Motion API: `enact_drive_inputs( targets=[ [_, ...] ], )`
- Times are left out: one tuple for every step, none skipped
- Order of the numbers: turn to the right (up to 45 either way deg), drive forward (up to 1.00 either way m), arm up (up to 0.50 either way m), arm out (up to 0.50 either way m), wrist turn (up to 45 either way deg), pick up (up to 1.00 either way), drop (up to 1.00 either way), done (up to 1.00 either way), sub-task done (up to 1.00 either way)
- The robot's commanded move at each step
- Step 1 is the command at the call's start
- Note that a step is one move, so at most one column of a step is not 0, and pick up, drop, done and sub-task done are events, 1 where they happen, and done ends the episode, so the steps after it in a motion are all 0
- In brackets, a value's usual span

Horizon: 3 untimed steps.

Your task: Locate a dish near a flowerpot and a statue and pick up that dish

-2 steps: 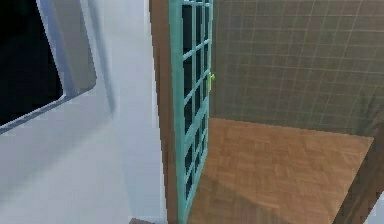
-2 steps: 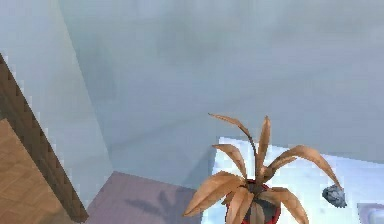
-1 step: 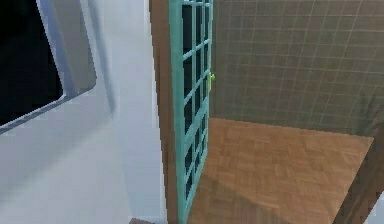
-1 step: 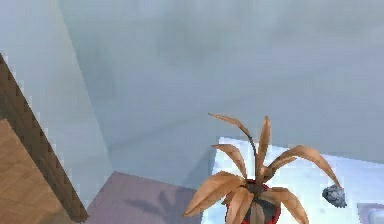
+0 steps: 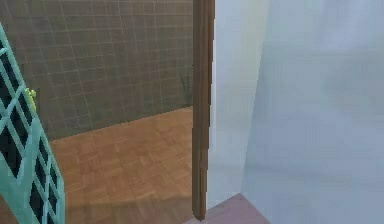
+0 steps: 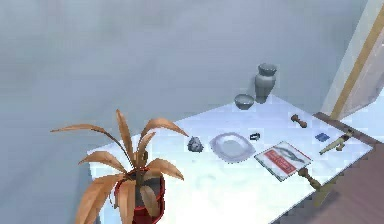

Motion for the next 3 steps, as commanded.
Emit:
enact_drive_inputs(
  targets=[
    [9.0, 0.0, 0.0, 0.0, 0.0, 0.0, 0.0, 0.0, 0.0],
    [45.0, 0.0, 0.0, 0.0, 0.0, 0.0, 0.0, 0.0, 0.0],
    [45.0, 0.0, 0.0, 0.0, 0.0, 0.0, 0.0, 0.0, 0.0]
  ],
)
